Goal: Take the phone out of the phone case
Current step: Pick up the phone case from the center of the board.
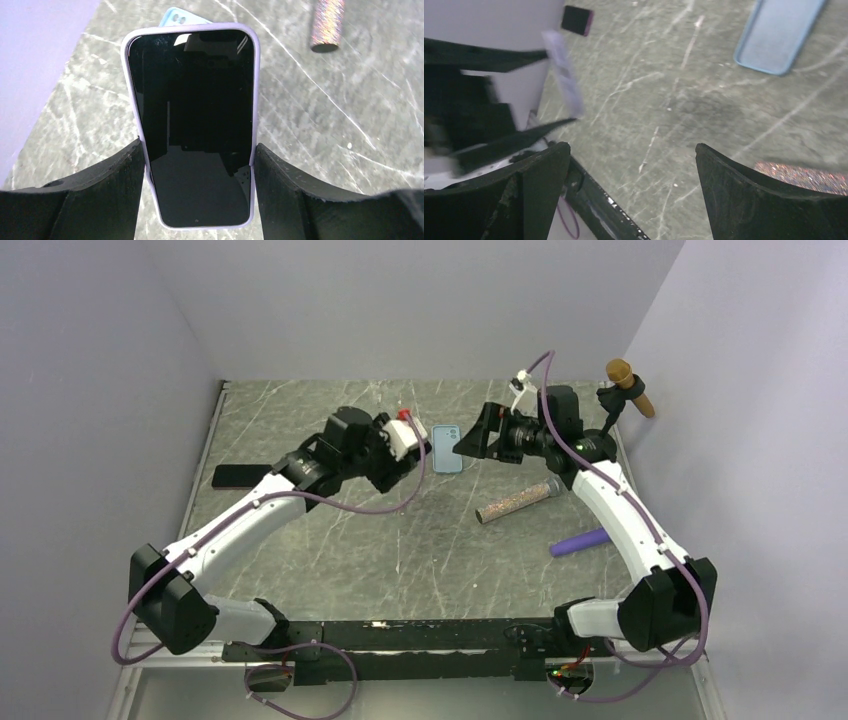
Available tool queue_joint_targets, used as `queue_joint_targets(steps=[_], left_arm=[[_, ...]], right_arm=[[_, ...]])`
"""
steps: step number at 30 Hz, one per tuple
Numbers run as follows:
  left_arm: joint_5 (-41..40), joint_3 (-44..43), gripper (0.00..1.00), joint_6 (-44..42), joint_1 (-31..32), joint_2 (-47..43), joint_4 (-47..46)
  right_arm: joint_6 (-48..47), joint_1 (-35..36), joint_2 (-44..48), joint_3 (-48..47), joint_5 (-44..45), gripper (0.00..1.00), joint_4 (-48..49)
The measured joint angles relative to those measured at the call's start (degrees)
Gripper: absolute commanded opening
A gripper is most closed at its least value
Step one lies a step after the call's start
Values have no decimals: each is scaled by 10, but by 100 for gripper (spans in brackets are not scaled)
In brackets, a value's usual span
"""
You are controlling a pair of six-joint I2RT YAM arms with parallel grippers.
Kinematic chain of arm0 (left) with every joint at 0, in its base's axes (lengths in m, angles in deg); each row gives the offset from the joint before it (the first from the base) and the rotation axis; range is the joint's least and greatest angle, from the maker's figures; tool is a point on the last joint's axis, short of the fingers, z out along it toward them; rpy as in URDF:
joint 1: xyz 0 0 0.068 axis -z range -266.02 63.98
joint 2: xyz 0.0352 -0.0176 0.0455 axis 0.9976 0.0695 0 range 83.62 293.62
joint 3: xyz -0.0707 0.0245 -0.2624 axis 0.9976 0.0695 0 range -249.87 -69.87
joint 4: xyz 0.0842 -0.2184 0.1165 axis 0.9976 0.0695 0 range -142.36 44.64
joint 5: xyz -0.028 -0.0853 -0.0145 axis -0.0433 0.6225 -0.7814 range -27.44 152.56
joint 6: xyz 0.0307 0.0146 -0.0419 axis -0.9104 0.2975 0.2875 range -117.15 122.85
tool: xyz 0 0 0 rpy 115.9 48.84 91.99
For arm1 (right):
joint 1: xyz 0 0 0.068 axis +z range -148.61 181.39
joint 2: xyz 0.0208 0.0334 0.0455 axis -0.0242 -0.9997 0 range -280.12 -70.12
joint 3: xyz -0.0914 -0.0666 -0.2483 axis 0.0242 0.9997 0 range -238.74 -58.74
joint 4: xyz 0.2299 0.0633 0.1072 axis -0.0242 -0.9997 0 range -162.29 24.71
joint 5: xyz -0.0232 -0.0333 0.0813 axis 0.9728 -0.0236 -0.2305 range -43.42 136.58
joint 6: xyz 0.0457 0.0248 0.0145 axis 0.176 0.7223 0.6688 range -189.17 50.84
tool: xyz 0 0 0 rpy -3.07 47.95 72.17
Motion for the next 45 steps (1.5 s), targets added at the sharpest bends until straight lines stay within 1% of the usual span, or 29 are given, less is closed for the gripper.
queue_joint_targets(steps=[3, 5, 6, 10, 13, 19, 21, 22, 24, 25, 26, 27, 28, 29, 31, 33, 35, 40, 42, 45], left_arm=[[5, 24, 0, -31, 32, 0, -4], [3, 31, 0, -47, 52, 0, -1], [1, 31, 0, -55, 63, 0, 1], [0, 32, 0, -74, 94, 0, -1], [0, 32, 0, -83, 109, -1, -1], [-1, 42, 0, -102, 128, -20, -2], [-2, 44, 0, -105, 132, -27, -2], [-1, 44, 0, -105, 134, -29, -5], [-2, 44, 0, -105, 135, -30, -5], [-4, 46, 4, -104, 136, -29, -4], [-5, 49, 23, -103, 136, -29, -3], [-7, 50, 54, -99, 137, -29, 1], [-9, 50, 93, -97, 137, -29, 5], [-14, 50, 99, -93, 137, -29, 6], [-42, 50, 99, -75, 140, -29, -4], [-66, 50, 100, -55, 141, -34, -22], [-91, 51, 99, -38, 141, -43, -49], [-156, 54, 99, 25, 127, -96, -120], [-160, 54, 99, 70, 105, -114, -138], [-119, 54, 97, 174, 27, -125, -162]], right_arm=[[-15, 0, -21, -47, -56, 97, -22], [-20, 0, -28, -63, -85, 93, -26], [-20, 1, -29, -64, -97, 90, -26], [-19, 10, -38, -63, -130, 85, -31], [-18, 31, -54, -56, -132, 76, -31], [-11, 87, -93, -53, -135, 53, -31], [-5, 96, -96, -45, -144, 42, -23], [0, 97, -96, -38, -149, 34, -16], [16, 97, -96, -23, -170, 12, 4], [23, 98, -95, -16, -179, 0, 15], [26, 100, -95, -10, -190, 0, 28], [22, 103, -94, -3, -190, 0, 40], [22, 104, -92, 5, -192, 0, 52], [27, 104, -90, 13, -193, 0, 66], [51, 104, -77, 35, -181, 0, 89], [97, 98, -56, 70, -157, 0, 140], [122, 92, -44, 91, -146, 0, 174], [210, 75, -27, 151, -111, 0, 309], [243, 72, -24, 176, -98, 0, 371], [295, 71, -22, 217, -69, 0, 473]])
